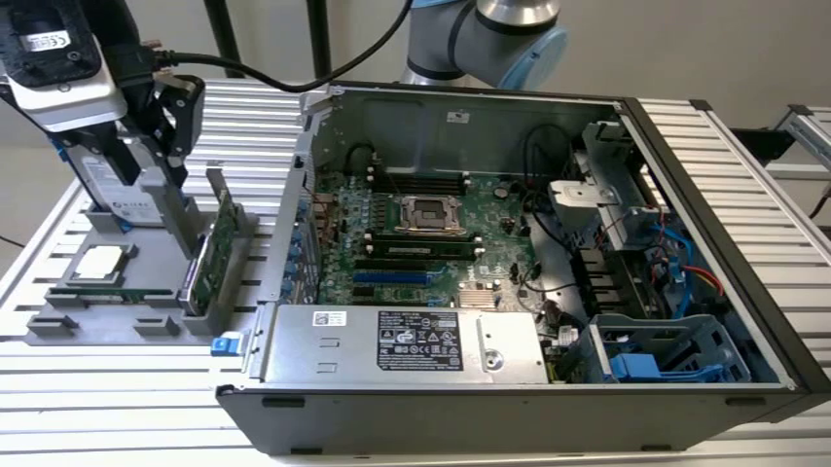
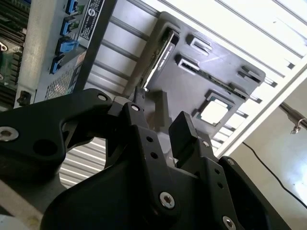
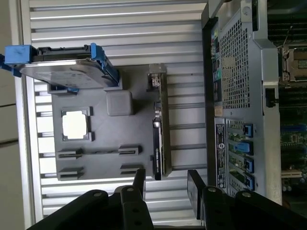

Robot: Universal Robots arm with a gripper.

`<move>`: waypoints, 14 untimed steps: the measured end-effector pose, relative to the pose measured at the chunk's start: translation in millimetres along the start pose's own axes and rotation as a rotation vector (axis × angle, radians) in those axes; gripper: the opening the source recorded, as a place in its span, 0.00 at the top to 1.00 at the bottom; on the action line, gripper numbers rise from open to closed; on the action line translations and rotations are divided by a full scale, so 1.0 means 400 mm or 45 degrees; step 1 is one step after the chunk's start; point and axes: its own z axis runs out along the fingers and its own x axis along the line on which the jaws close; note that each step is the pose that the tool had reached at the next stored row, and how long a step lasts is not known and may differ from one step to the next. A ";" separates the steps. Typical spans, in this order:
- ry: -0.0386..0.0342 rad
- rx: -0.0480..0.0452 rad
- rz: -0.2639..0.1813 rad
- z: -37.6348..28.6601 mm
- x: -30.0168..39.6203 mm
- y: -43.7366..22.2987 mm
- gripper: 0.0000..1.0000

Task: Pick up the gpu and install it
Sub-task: 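Pick up the gpu and move the gpu toward the slot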

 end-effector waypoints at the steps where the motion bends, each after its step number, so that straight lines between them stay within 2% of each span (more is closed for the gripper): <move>1: 0.0001 0.000 0.000 0.001 0.000 0.000 0.00; 14: -0.0001 0.000 0.000 0.020 -0.001 -0.001 0.00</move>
